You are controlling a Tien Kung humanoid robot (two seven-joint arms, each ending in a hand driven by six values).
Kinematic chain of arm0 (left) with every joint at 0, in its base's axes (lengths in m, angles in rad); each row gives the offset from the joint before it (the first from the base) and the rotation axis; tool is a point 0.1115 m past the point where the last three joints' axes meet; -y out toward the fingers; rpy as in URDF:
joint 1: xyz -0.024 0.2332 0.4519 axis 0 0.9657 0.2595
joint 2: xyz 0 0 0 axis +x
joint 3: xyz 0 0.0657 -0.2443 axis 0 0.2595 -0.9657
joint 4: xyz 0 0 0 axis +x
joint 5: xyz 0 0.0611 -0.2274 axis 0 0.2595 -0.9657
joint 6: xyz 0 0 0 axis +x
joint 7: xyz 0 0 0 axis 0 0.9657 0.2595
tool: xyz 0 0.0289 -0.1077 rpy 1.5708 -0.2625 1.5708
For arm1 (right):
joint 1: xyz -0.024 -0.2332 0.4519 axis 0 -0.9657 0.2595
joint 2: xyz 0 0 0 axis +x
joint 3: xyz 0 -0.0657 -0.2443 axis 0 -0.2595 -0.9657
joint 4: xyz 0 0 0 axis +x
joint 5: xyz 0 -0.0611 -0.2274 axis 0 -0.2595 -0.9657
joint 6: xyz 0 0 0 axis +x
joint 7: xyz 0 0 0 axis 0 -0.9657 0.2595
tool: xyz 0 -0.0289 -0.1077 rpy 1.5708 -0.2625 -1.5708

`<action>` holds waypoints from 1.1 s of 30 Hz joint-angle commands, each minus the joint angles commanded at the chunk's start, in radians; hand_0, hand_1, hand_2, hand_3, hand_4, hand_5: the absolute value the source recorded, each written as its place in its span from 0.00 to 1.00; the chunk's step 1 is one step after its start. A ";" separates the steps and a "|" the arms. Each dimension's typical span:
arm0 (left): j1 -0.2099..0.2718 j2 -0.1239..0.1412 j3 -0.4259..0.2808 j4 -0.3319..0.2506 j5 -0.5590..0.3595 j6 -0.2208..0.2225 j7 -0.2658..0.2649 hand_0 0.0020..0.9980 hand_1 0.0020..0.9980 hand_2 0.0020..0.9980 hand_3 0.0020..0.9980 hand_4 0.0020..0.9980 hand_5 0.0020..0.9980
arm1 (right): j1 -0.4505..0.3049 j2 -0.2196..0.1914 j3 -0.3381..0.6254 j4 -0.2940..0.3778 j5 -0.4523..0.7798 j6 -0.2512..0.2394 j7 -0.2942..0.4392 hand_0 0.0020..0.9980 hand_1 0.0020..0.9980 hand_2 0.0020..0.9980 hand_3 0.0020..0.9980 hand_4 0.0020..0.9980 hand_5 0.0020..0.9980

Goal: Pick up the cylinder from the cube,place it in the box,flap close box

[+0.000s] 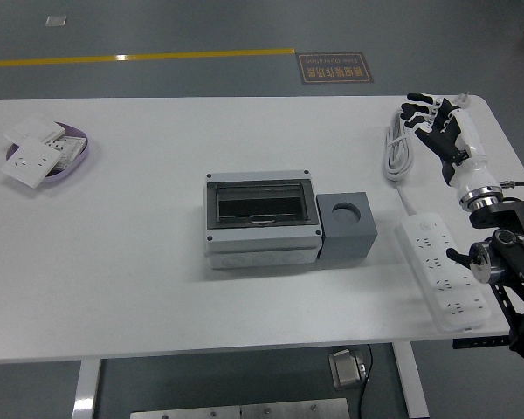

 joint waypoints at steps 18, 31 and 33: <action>-0.016 0.001 -0.017 0.001 0.014 0.000 -0.001 0.57 0.62 0.57 0.59 0.69 0.19 | -0.013 -0.014 0.018 0.036 -0.008 -0.020 -0.013 0.53 0.56 0.55 0.61 0.79 0.16; -0.018 0.003 -0.011 0.001 0.008 0.001 -0.001 0.57 0.62 0.57 0.59 0.69 0.19 | -0.018 -0.017 0.038 0.045 -0.018 -0.031 -0.010 0.51 0.52 0.51 0.60 0.77 0.13; -0.018 0.003 -0.011 0.001 0.008 0.001 -0.001 0.57 0.62 0.57 0.59 0.69 0.19 | -0.018 -0.017 0.038 0.045 -0.016 -0.031 -0.009 0.51 0.52 0.51 0.60 0.77 0.13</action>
